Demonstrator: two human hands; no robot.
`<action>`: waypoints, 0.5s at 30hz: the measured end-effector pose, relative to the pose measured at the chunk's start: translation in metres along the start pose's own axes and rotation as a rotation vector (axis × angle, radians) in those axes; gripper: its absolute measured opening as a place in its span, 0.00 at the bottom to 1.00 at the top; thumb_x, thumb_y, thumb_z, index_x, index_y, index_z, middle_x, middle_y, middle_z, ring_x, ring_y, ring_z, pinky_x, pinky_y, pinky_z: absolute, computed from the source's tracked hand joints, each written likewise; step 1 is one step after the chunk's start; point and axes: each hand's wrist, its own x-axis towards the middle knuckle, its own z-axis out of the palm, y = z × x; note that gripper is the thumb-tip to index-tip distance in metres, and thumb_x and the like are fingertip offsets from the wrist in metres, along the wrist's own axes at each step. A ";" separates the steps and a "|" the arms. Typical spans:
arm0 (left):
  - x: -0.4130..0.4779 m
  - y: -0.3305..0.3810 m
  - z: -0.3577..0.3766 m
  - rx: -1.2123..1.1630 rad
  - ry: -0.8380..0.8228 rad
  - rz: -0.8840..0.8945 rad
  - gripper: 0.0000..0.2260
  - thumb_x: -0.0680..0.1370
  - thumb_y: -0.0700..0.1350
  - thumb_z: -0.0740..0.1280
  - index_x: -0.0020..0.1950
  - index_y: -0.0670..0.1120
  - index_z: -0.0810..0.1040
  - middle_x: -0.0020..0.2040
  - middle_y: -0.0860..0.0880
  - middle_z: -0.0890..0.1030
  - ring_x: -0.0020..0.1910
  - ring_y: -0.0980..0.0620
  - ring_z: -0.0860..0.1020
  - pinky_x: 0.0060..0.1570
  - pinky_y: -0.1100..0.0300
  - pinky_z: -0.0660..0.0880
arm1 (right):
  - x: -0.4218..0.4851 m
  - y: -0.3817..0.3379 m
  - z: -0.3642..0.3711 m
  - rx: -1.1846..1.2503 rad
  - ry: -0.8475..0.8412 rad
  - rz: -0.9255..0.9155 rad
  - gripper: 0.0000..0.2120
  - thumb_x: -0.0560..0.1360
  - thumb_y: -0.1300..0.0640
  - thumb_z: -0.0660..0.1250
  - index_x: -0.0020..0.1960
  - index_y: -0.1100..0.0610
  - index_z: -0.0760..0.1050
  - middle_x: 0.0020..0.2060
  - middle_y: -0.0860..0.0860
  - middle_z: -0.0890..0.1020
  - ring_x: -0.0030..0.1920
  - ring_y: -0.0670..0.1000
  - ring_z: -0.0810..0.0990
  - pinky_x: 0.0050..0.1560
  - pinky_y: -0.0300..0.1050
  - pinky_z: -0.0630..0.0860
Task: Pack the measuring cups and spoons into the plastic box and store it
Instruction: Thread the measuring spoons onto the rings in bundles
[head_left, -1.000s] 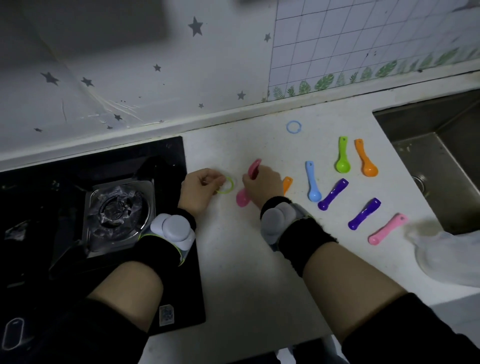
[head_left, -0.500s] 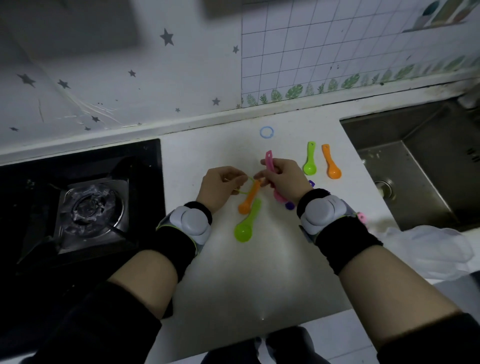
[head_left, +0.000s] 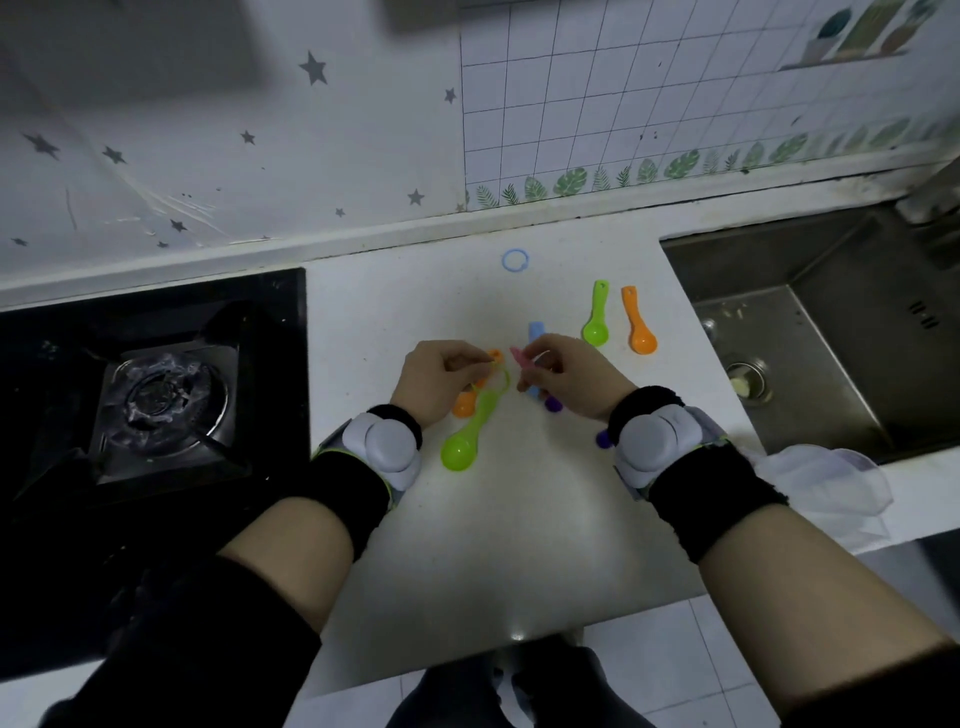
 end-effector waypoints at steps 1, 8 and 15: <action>-0.001 0.001 0.000 0.015 0.011 0.005 0.04 0.73 0.39 0.71 0.44 0.47 0.83 0.33 0.48 0.81 0.34 0.51 0.77 0.48 0.51 0.79 | -0.001 0.000 -0.001 -0.068 0.010 -0.027 0.05 0.77 0.57 0.65 0.52 0.57 0.75 0.45 0.55 0.85 0.35 0.47 0.77 0.42 0.47 0.76; -0.008 0.011 -0.001 0.111 0.040 0.087 0.06 0.72 0.40 0.72 0.40 0.52 0.82 0.35 0.49 0.81 0.29 0.66 0.74 0.42 0.67 0.74 | -0.001 -0.007 -0.010 -0.424 0.078 -0.117 0.10 0.75 0.53 0.67 0.54 0.54 0.81 0.48 0.54 0.84 0.50 0.55 0.79 0.44 0.41 0.67; -0.014 0.022 0.000 0.128 0.042 0.120 0.06 0.72 0.40 0.71 0.40 0.51 0.82 0.32 0.52 0.80 0.29 0.68 0.75 0.36 0.77 0.69 | -0.001 -0.019 -0.016 -0.529 0.049 -0.162 0.11 0.75 0.54 0.67 0.56 0.53 0.81 0.48 0.54 0.84 0.49 0.54 0.79 0.44 0.41 0.67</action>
